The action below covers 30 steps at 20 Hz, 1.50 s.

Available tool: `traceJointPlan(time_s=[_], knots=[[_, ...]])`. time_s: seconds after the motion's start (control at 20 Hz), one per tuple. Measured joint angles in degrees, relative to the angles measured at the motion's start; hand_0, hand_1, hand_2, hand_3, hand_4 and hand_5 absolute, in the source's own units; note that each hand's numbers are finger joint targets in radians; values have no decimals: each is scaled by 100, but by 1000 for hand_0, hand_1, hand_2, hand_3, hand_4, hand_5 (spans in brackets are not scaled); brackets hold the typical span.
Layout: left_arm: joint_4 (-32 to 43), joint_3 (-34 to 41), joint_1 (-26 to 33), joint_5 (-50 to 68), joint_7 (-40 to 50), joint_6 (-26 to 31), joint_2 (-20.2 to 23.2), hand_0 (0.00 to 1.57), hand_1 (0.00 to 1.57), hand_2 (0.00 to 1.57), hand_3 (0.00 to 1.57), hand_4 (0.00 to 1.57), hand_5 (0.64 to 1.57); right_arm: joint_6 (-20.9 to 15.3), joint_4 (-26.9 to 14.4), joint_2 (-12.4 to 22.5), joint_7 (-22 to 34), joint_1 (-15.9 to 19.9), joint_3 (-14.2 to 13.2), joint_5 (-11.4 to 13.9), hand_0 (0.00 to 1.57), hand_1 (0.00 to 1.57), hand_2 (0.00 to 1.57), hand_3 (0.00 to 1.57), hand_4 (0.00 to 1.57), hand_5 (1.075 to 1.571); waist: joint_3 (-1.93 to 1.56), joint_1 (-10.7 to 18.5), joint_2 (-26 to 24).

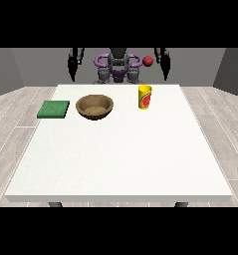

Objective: Pick the cup and pour the ball into the bowl, then pick the bowl and place it on the pad

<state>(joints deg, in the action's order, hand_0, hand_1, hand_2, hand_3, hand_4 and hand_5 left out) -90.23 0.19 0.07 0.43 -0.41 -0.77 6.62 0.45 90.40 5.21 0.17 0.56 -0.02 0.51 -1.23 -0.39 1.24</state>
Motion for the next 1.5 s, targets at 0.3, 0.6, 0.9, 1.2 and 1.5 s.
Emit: traceJointPlan(time_s=[0.3,0.6,0.9,1.2,1.5], knots=[[-397,43,-49,42,341,48,176,0,0,0,0,0,1557,21,399,158,354,45,-53,-38,0,0,0,0,0,1569,72,-32,-1060],[-904,607,-259,964,890,275,252,0,0,0,0,0,1548,830,463,728,354,-238,-893,-1078,0,0,0,0,0,1571,109,-88,-1181],[-752,1027,-338,1262,446,596,397,0,0,0,0,0,1541,1133,626,867,342,-123,-1256,-1477,0,0,0,0,0,1570,121,-115,-682],[-274,1112,-681,1107,-302,618,314,0,0,0,0,0,1527,1201,232,748,-264,120,-1287,-1314,0,0,0,0,0,1570,124,-131,-56],[647,1048,-722,686,-1619,557,30,0,0,0,0,0,1518,1371,-26,757,-710,300,-1311,-1253,0,0,0,0,0,1571,124,-269,415]])
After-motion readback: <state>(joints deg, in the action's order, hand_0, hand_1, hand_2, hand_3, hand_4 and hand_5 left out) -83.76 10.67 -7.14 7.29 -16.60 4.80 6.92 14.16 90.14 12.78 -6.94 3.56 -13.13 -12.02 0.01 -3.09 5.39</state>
